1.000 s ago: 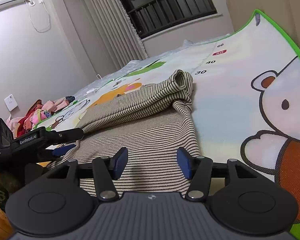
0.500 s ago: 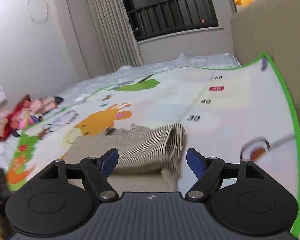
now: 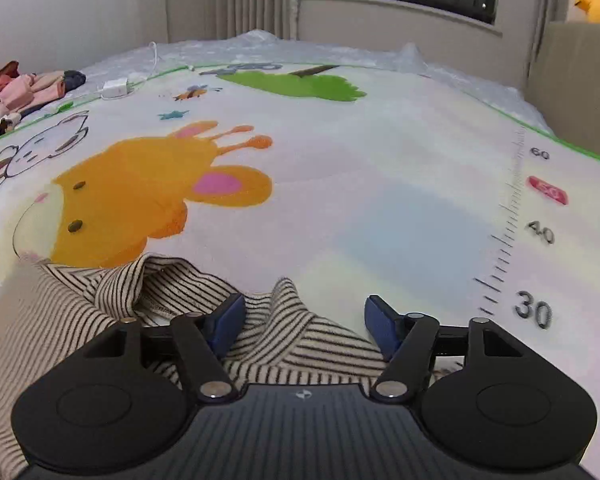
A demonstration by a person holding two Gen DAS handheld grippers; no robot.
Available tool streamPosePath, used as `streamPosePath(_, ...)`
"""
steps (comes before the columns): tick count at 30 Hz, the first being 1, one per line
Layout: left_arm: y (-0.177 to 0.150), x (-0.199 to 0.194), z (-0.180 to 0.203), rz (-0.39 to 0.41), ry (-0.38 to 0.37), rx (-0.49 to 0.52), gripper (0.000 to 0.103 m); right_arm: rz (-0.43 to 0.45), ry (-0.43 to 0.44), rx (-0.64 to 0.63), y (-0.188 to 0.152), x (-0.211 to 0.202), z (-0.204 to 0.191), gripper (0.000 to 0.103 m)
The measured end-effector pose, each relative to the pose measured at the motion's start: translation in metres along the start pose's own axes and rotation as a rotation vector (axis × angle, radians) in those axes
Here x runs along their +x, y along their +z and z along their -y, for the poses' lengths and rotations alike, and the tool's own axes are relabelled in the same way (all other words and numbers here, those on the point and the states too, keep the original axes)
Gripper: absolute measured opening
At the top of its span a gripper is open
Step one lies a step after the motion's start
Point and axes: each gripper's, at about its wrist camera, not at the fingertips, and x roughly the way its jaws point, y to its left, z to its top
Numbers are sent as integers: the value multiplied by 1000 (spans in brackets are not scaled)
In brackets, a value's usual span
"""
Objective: Fold clothes
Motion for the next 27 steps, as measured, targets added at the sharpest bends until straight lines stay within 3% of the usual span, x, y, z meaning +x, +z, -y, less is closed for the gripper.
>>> streamPosePath(1,0,0,0,1,-3,-3,103,-12,1,-1,-1,5,-1,24)
streamPosePath(2,0,0,-1,3,-6,-5,103,-23,3,-2,-2,9,-1,13)
streamPosePath(4,0,0,-2,5,-12,-10,103,-15,14,0,-4,3,-2,11)
streamPosePath(7,0,-1,-3,9,-20,-17,103,68,89,46,-11,-51,1,10)
streamPosePath(9,4,-7,-7,5,-67,-42,103,129,159,88,-20,-96,7,10)
streamPosePath(12,19,-28,-17,-24,-230,-119,103,184,244,115,-51,-164,13,10)
streamPosePath(14,31,-55,-20,24,-285,-135,103,192,279,122,-77,-199,15,10)
streamPosePath(17,52,-93,-16,141,-160,-81,103,148,312,101,-118,-223,12,10)
streamPosePath(19,64,-107,-12,177,-101,-70,103,116,326,45,-140,-231,4,11)
streamPosePath(22,69,-110,-1,142,-75,-46,103,81,373,-17,-158,-248,1,13)
streamPosePath(24,66,-106,11,84,-50,-1,103,109,400,-37,-156,-268,9,18)
streamPosePath(26,62,-102,20,17,-19,52,103,168,387,-18,-149,-288,24,45)
streamPosePath(27,59,-100,19,-13,-10,52,103,202,363,15,-145,-297,35,52)
